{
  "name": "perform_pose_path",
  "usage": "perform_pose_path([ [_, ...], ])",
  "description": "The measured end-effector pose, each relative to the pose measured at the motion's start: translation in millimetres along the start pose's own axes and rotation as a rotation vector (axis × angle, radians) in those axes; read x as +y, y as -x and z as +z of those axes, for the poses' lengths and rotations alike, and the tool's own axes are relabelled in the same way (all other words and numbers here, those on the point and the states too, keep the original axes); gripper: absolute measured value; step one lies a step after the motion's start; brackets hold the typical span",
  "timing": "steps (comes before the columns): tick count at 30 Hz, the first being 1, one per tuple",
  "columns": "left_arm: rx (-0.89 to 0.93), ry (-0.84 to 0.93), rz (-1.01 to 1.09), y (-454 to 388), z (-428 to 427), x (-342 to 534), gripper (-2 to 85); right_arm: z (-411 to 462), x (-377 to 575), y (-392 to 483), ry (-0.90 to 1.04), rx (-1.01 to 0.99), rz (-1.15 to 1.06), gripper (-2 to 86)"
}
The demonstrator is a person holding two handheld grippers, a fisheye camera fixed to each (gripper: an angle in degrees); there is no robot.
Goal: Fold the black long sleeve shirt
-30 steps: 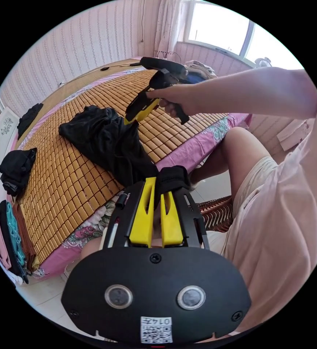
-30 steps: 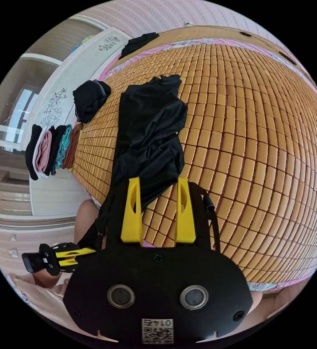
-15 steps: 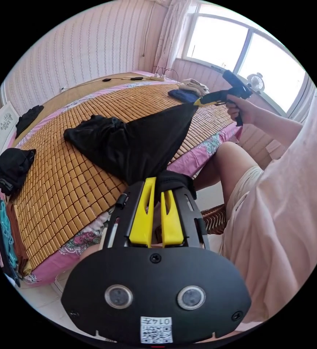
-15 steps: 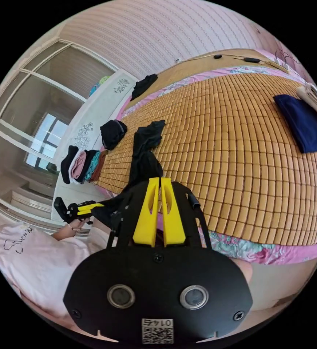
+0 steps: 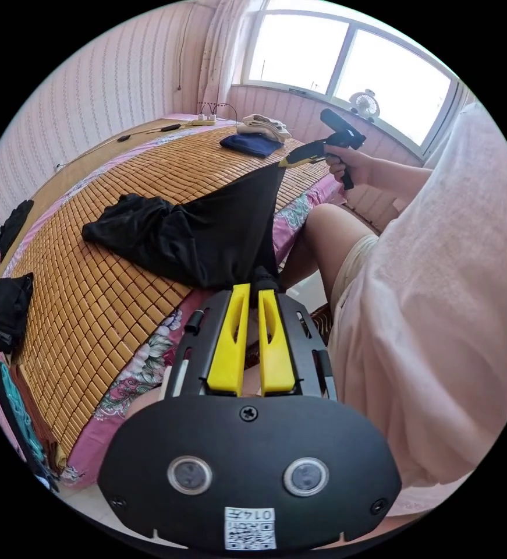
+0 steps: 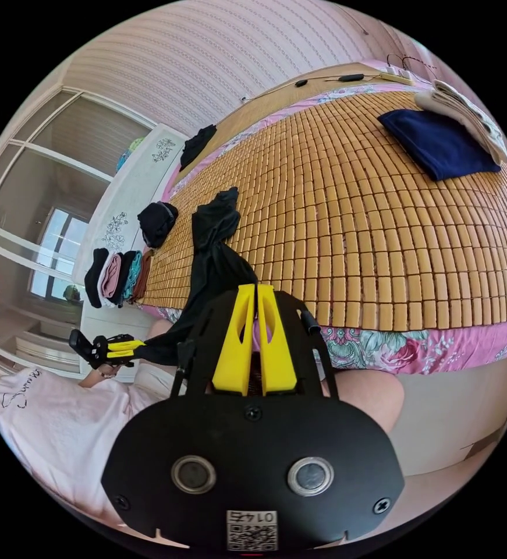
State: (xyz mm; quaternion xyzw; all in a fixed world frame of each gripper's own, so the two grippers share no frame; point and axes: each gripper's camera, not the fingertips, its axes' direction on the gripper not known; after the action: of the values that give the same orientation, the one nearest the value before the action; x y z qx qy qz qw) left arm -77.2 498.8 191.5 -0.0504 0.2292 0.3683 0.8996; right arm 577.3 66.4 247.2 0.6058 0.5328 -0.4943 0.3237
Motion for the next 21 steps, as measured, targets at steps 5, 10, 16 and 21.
perform_pose_path([
  [5, -0.029, -0.077, -0.159, 22, -20, 16, -0.8, -23, 1, 7, -0.060, 0.005, -0.007, 0.1],
  [10, 0.058, -0.148, -0.235, 42, -31, 9, 1.6, -50, -18, 84, -0.082, -0.165, -0.285, 0.1],
  [16, 0.144, -0.271, -0.137, 13, -36, -60, 17.1, -43, -20, 198, -0.044, -0.295, -0.588, 0.1],
  [21, -0.064, -0.163, -0.195, 15, -26, -88, 2.2, -21, -13, 233, 0.002, -0.230, -0.671, 0.2],
])
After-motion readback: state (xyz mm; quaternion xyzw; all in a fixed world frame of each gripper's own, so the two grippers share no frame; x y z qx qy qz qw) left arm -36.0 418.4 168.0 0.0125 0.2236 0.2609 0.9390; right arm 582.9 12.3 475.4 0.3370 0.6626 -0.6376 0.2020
